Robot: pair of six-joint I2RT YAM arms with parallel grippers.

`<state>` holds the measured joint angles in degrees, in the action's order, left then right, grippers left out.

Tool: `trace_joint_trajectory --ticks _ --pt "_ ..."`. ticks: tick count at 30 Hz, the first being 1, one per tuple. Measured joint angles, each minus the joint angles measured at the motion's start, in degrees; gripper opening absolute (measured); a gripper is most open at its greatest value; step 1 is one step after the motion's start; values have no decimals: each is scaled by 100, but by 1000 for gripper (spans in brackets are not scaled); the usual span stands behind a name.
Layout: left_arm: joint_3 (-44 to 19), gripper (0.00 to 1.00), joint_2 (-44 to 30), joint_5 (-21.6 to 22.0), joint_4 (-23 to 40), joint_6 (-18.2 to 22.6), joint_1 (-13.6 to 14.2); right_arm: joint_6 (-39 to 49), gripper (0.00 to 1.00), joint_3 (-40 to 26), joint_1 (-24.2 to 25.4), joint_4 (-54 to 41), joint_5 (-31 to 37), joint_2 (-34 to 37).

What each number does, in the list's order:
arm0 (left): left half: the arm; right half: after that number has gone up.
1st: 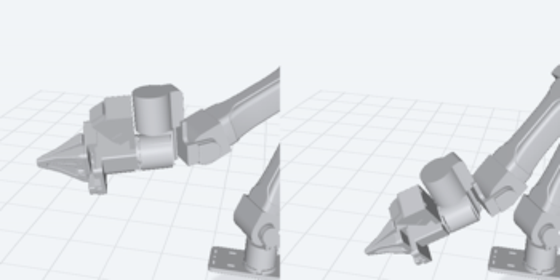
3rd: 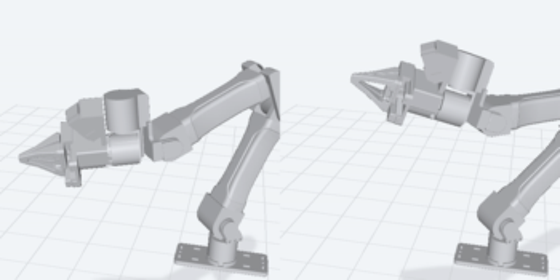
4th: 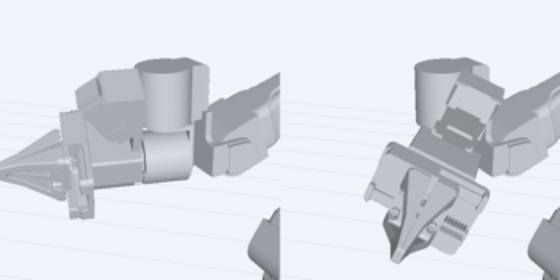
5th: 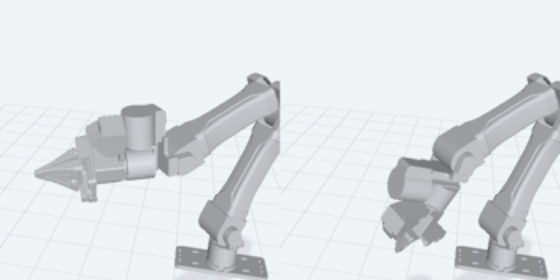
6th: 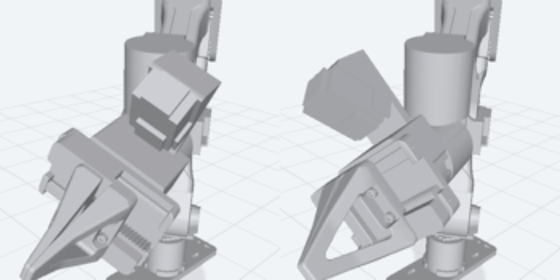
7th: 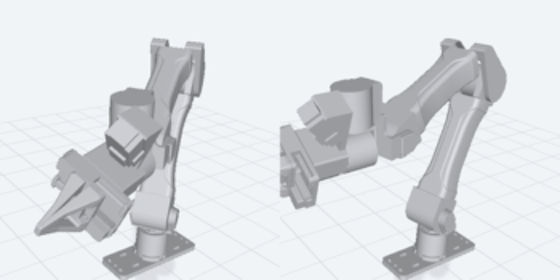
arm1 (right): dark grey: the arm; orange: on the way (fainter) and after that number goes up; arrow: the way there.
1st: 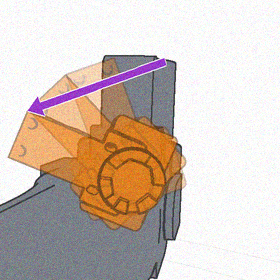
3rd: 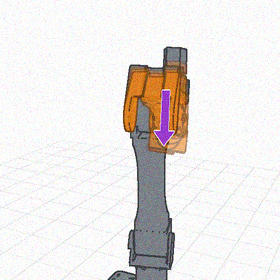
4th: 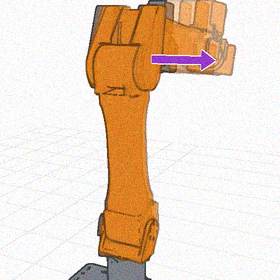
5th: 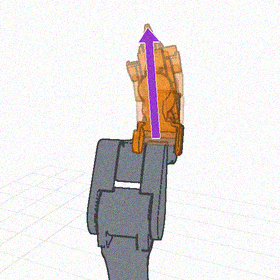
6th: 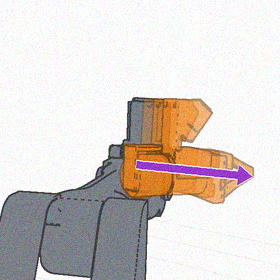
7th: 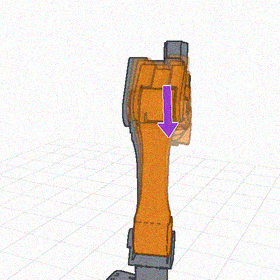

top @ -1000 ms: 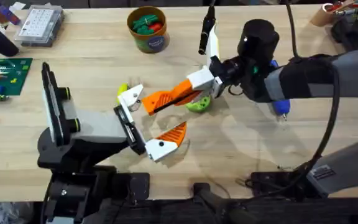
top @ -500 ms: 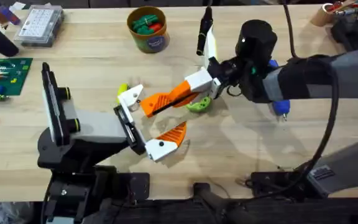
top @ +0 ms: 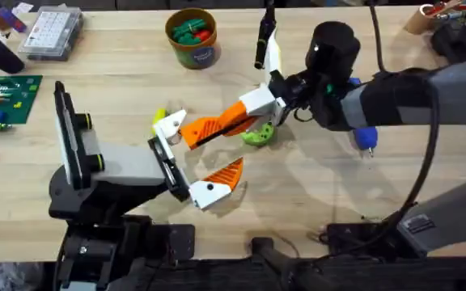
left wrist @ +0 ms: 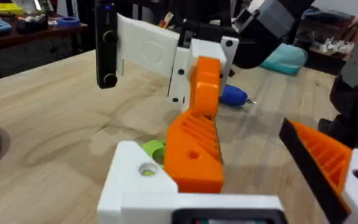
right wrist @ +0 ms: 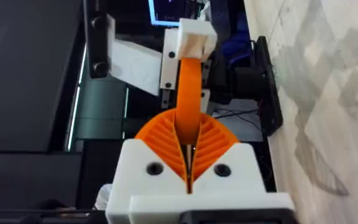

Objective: Pick up the gripper from the table and insert it into the empty holder that is missing its gripper. Then pick up a screw, insert it into the mounting hole, and use the screwdriver to tighten it. Finally, clean up the table by picking up the vegetable and placing it into the bucket.

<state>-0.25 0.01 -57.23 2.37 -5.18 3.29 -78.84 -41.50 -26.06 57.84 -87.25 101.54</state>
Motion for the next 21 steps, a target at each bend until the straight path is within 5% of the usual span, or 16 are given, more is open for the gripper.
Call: trace_joint_trajectory --ticks 21 --pt "0 992 0 26 0 1 -2 -47 6 -122 -94 22 16 125"
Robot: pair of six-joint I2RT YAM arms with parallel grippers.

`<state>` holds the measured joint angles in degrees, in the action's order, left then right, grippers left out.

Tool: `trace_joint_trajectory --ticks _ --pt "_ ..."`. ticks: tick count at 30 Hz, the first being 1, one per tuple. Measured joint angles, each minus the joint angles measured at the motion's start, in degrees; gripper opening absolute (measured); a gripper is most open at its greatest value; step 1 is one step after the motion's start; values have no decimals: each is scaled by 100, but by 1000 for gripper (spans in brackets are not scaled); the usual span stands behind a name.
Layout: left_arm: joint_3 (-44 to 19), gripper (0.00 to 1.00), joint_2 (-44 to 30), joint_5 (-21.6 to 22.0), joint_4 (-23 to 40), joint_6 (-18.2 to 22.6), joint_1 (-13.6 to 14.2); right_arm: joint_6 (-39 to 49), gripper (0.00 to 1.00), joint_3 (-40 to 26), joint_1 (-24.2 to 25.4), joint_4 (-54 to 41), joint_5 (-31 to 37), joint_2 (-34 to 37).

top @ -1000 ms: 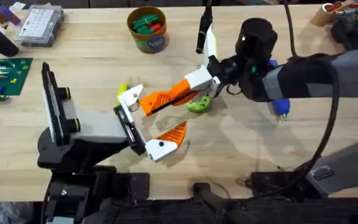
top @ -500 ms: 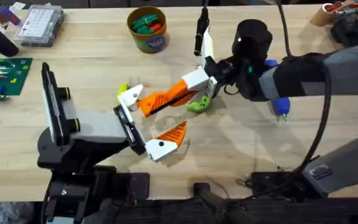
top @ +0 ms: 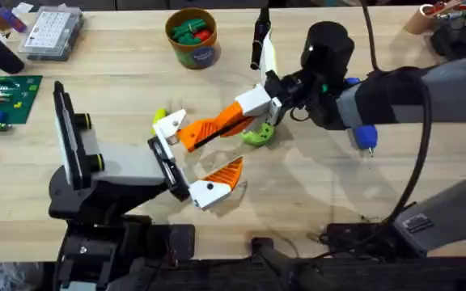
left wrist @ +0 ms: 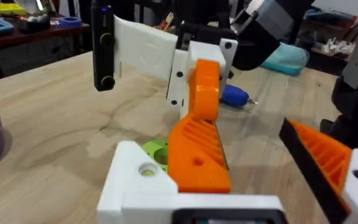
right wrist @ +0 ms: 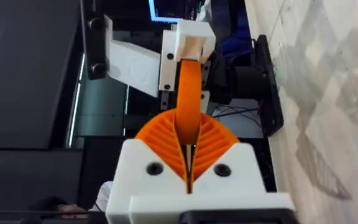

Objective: Pick up the gripper from the table and insert it into the empty holder that is missing its gripper. Then pick up a screw, insert it into the mounting hole, and use the screwdriver to tighten it. Finally, clean up the table by picking up the vegetable and placing it into the bucket.

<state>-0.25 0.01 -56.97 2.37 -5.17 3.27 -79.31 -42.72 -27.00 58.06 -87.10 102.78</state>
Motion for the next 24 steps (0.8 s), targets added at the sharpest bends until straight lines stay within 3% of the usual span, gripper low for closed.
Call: trace_joint_trajectory --ticks 24 --pt "-1 992 0 -2 -20 0 1 -44 6 -83 2 -4 20 0"
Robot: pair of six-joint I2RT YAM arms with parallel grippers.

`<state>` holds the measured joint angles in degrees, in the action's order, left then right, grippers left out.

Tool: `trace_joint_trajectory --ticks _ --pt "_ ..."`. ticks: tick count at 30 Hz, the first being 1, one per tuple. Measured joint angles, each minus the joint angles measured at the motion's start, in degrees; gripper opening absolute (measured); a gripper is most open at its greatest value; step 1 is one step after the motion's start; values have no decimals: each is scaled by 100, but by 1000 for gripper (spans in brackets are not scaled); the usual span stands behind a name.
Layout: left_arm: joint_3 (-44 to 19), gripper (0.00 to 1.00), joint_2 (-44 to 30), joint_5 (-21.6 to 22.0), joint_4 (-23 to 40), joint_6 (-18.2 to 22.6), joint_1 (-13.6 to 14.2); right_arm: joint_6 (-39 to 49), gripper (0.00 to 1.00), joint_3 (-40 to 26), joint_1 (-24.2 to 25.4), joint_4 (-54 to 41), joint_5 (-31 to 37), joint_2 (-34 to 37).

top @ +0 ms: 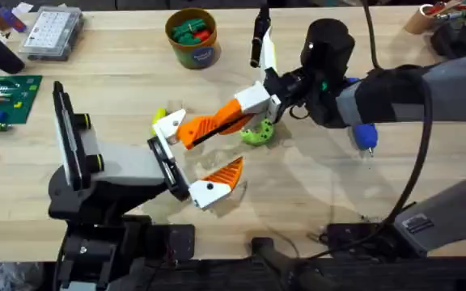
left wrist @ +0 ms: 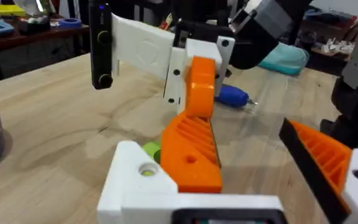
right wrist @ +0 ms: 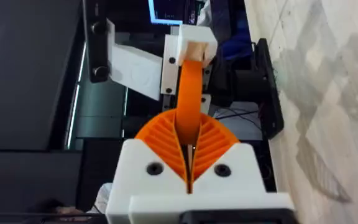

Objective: Pick up the gripper from the table and insert it into the empty holder that is missing its gripper. Then pick up a screw, insert it into the mounting hole, and use the screwdriver to tighten it. Finally, clean up the table by picking up the vegetable and placing it into the bucket.

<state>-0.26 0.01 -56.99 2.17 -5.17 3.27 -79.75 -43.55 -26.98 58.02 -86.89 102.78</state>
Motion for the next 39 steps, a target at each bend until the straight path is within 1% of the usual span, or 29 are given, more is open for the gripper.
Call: trace_joint_trajectory --ticks 6,19,28,39 --pt "-1 992 -1 0 -1 0 0 0 6 -2 0 0 14 0" --pt "-2 992 -1 70 1 0 -1 -1 6 -2 -11 0 299 10" --pt "1 992 0 109 125 -62 -5 -7 6 -68 -141 35 482 328" --pt "1 992 -2 107 136 -97 -5 -148 6 -87 -179 55 665 341"
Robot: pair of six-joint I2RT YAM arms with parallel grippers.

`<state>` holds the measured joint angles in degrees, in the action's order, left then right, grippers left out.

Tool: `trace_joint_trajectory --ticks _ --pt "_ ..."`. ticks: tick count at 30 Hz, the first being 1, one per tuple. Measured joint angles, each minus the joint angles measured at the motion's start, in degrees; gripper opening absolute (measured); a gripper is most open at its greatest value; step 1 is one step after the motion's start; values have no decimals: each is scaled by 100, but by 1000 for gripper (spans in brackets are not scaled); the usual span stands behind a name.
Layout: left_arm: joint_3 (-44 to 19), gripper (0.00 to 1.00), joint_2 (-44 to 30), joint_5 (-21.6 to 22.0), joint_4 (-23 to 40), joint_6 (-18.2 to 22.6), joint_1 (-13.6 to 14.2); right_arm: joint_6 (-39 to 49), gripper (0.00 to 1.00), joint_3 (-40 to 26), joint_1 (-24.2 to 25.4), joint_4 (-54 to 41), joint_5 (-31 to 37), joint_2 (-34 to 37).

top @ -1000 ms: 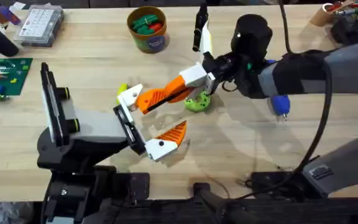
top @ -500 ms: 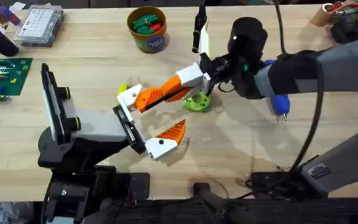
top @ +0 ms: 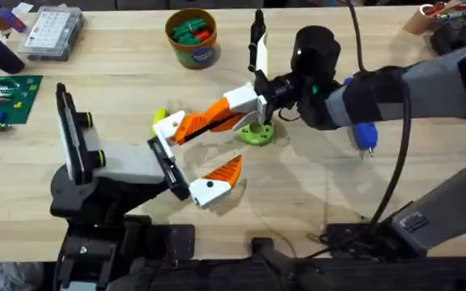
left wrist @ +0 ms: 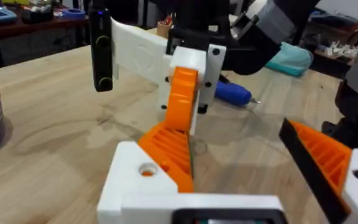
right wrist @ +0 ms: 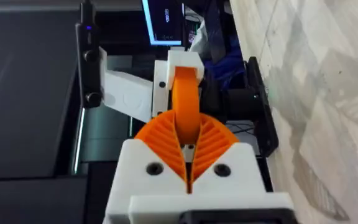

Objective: Pick up the gripper from the table and insert it into the empty holder that is missing its gripper. Then pick up a screw, insert it into the mounting hole, and use the screwdriver to tighten it. Finally, clean up the table by picking up the vegetable and placing it into the bucket.

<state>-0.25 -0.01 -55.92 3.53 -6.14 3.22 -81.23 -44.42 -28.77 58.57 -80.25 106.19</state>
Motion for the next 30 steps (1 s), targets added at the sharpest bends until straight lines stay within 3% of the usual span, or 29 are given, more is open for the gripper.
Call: trace_joint_trajectory --ticks 30 --pt "0 992 2 166 -18 -17 -28 -416 6 -536 -186 -22 28 370"
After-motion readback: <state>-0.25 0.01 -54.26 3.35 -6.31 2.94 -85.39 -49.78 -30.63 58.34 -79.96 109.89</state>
